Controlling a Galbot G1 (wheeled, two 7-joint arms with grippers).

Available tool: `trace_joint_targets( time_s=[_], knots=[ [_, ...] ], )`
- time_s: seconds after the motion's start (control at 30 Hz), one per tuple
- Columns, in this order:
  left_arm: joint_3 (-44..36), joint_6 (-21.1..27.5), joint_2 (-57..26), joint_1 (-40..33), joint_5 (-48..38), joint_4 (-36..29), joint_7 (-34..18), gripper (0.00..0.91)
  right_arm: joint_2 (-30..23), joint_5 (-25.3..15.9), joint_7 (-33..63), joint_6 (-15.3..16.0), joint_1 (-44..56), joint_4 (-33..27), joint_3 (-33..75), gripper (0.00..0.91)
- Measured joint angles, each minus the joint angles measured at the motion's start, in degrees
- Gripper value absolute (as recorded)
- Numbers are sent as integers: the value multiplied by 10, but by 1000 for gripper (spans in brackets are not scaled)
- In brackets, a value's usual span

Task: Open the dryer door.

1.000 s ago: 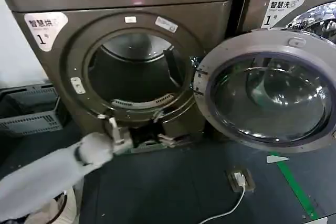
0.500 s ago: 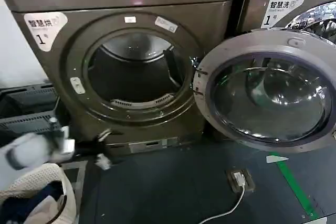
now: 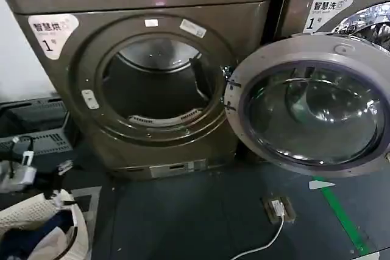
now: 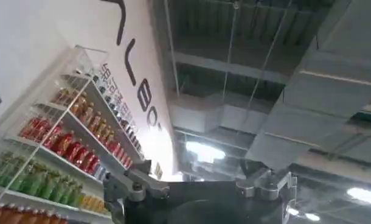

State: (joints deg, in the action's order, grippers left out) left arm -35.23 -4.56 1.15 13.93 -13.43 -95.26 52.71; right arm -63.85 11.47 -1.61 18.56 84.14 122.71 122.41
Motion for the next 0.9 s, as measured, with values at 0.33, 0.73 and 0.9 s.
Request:
trace_joint_targets(
  time_s=[0.33,0.73,0.9],
  knots=[
    [6,-41,3,-13,83,51,54,907,-2,-3,0,-1,-7,1,-8,907],
    [2,-82,28,-29,129,98,82,907,-3,-10,-1,-1,-16,5,-21,907],
    [-5,-93,42,-31,133,103,100,907,-4,-12,-1,-1,-17,7,-24,907]
  ],
)
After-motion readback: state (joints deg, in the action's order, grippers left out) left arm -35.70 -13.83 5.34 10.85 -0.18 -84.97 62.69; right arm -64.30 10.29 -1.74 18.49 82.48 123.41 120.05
